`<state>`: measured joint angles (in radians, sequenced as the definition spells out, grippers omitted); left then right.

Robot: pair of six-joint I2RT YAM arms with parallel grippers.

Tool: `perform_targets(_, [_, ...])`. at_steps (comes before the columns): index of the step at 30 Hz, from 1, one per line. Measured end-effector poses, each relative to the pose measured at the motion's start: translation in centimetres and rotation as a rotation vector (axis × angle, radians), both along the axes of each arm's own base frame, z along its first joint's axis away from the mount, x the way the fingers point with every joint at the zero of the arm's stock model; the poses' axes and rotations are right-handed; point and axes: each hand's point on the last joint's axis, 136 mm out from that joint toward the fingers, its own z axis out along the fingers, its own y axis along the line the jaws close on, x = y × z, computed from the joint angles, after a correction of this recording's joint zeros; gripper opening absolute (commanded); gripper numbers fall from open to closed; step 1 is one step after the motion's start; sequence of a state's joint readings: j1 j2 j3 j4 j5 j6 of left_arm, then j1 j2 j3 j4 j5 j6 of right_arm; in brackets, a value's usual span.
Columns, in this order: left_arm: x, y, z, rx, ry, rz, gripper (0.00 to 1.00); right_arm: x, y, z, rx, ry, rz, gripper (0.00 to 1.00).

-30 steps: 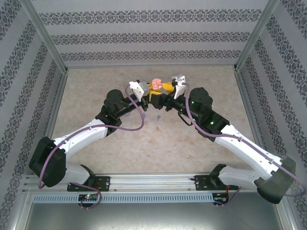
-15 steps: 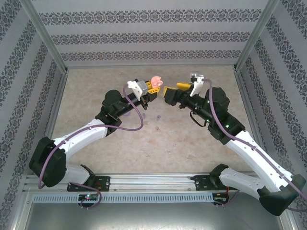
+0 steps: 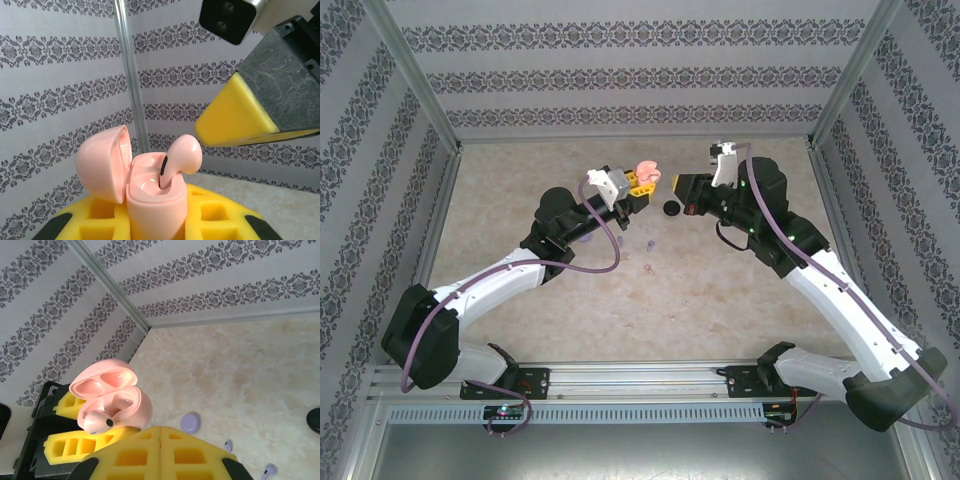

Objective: Insert wireless bluetooth earbuds into charging case

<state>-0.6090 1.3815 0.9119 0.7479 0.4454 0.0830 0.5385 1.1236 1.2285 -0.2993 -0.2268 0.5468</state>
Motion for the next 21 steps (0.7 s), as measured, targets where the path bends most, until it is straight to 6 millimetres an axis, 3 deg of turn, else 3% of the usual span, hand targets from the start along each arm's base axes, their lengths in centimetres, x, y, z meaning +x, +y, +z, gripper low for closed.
perform_targets(21, [0.3, -0.5, -1.3, 0.020, 0.023, -0.017, 0.00, -1.3, 4.3, -0.2, -0.029, 0.047, 0.123, 0.00])
